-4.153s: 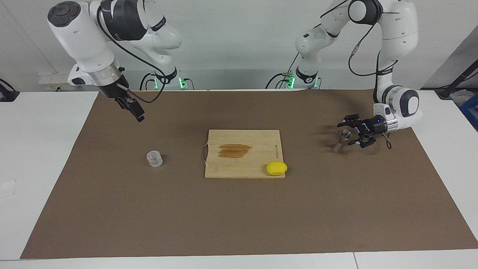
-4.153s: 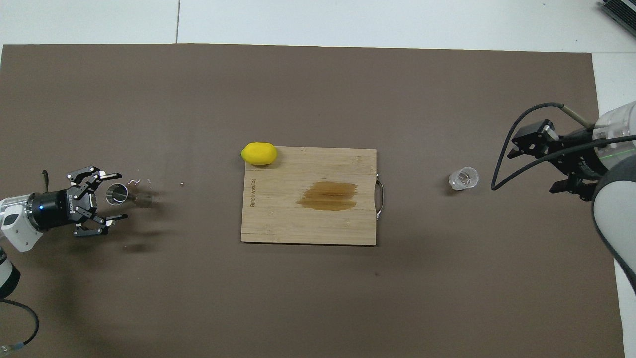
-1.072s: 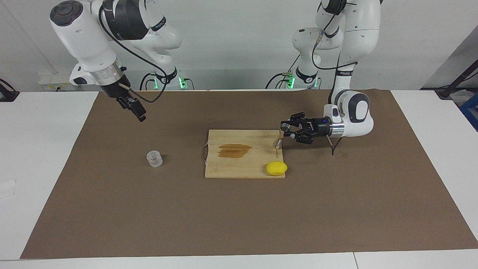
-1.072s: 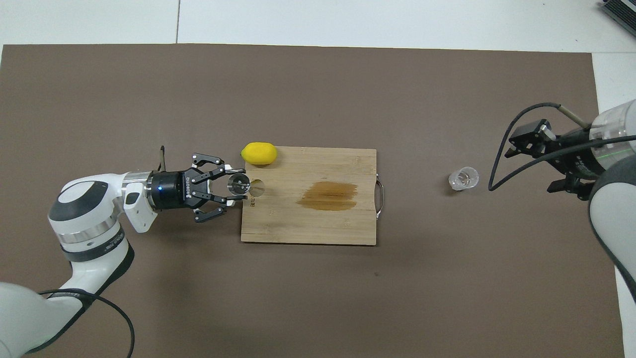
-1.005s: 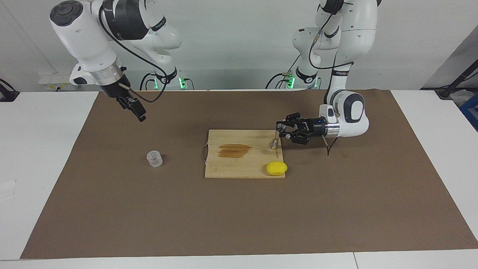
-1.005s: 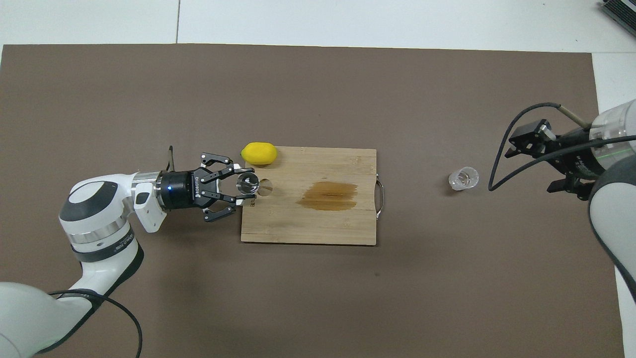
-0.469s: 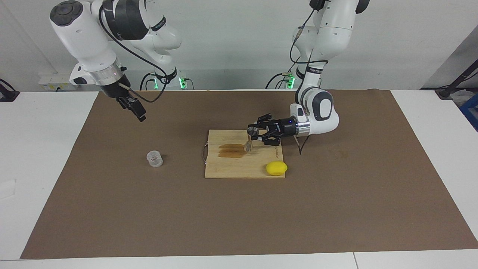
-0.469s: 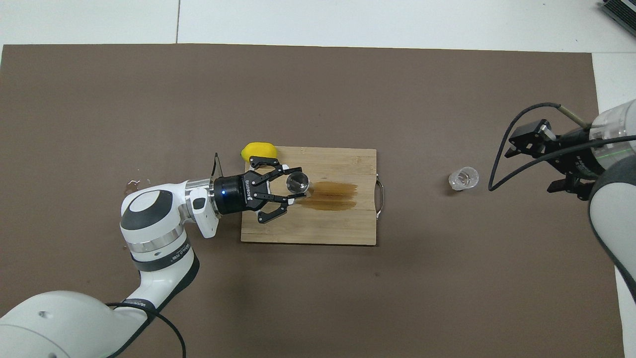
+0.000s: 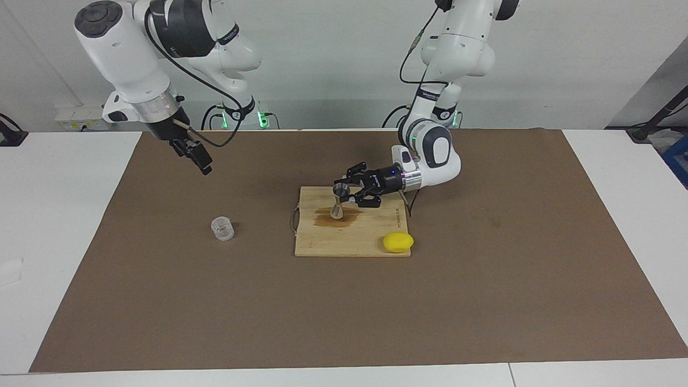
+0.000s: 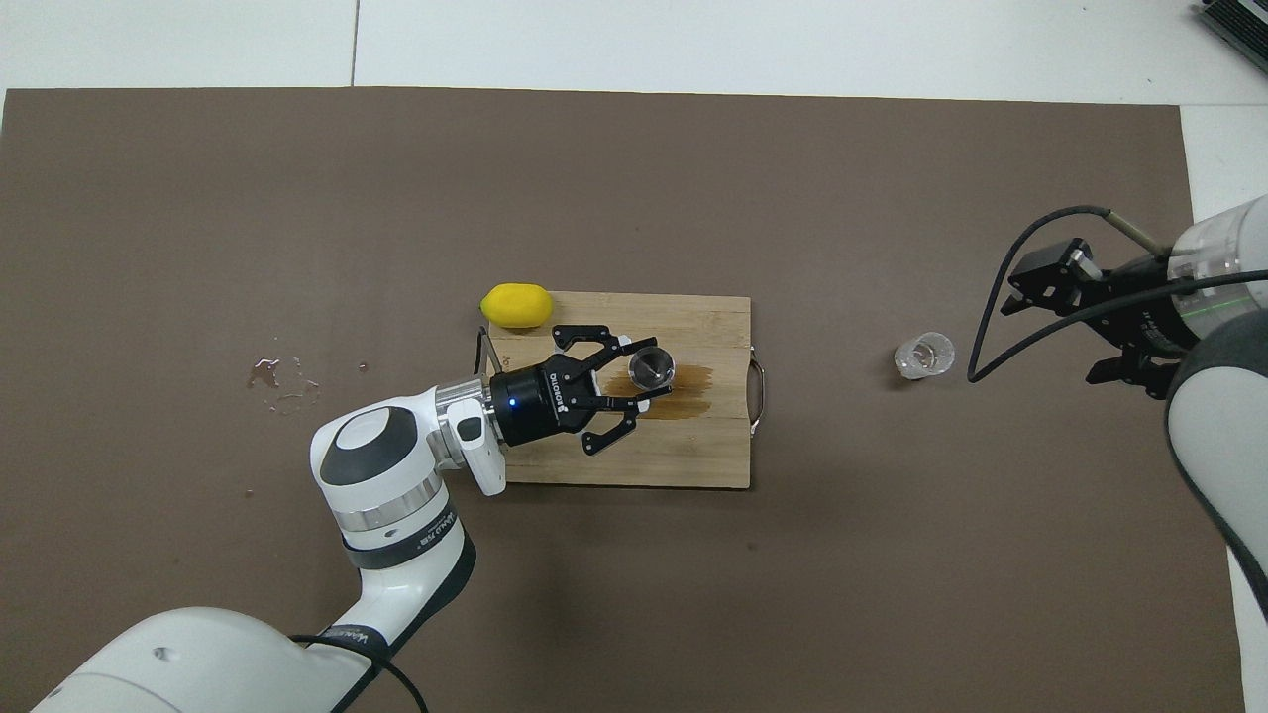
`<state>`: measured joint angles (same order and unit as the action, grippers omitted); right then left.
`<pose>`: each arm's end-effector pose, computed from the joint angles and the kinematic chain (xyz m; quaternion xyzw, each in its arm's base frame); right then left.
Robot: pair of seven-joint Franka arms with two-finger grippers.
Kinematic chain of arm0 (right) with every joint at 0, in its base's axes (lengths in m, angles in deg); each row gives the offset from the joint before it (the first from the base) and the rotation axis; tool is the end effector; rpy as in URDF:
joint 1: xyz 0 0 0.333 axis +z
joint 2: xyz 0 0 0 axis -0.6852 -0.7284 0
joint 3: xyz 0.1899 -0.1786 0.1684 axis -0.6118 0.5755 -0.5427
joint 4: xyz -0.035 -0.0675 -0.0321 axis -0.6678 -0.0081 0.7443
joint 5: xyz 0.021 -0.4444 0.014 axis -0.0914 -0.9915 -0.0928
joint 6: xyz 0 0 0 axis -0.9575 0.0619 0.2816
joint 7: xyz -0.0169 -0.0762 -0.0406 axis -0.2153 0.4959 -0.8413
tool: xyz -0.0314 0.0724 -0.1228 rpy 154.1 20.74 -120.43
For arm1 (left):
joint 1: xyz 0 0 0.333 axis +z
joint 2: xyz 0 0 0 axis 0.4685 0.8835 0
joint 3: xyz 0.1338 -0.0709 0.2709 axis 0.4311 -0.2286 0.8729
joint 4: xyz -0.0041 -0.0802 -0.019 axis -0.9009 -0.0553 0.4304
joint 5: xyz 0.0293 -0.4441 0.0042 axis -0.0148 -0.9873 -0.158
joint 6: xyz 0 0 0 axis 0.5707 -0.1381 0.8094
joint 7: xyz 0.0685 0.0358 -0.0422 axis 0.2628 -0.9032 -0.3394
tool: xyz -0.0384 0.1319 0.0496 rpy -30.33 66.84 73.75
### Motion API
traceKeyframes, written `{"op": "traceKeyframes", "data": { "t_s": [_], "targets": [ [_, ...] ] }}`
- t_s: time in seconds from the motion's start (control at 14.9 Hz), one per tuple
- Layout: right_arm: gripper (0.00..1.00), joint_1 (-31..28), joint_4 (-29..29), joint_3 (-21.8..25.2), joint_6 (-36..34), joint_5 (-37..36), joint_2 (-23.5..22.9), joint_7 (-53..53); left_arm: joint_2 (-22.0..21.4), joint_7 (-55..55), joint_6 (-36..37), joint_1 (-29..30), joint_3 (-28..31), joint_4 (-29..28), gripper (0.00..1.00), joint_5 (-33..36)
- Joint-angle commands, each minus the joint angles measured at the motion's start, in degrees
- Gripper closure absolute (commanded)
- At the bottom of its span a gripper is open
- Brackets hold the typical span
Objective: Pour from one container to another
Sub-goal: 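Carry the dark cup with the left gripper onto the cutting board, then set down the dark cup with the left gripper while the right gripper opens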
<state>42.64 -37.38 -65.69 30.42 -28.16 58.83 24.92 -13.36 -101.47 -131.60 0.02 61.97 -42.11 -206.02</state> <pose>0.6029 0.0375 0.5195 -0.9379 0.3453 0.0187 0.0268 0.5094 -0.3640 0.2338 0.5548 -0.4271 0.5499 0.4555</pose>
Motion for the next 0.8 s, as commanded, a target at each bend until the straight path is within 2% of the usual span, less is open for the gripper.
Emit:
{"op": "traceKeyframes", "data": {
  "t_s": [0.0,0.07,0.2,0.54,0.74],
  "targets": [
    [0.04,-0.79,-0.74,-0.30,1.21,1.13,0.85,-0.17,-1.08,-3.30,-2.62,-3.02,0.90,-1.58,0.81,-4.25],
    [0.07,-0.97,-1.00,-0.30,2.52,1.13,0.85,0.28,-0.91,-4.61,-3.23,-3.02,0.90,-1.58,0.81,-4.34],
    [0.07,-1.93,-1.62,-0.30,3.85,2.09,0.59,5.87,-0.55,-9.95,-5.07,-3.28,0.90,-1.49,0.81,-5.83],
    [0.05,-6.58,-3.89,-0.21,5.86,10.78,-1.17,23.11,-0.47,-11.04,-5.87,-4.25,0.90,-1.58,0.78,-6.36],
    [0.04,-11.41,-6.28,-0.21,6.93,17.89,-3.09,24.27,-0.38,-10.95,-6.58,-5.30,0.81,-1.58,0.77,-6.80]
  ]
}}
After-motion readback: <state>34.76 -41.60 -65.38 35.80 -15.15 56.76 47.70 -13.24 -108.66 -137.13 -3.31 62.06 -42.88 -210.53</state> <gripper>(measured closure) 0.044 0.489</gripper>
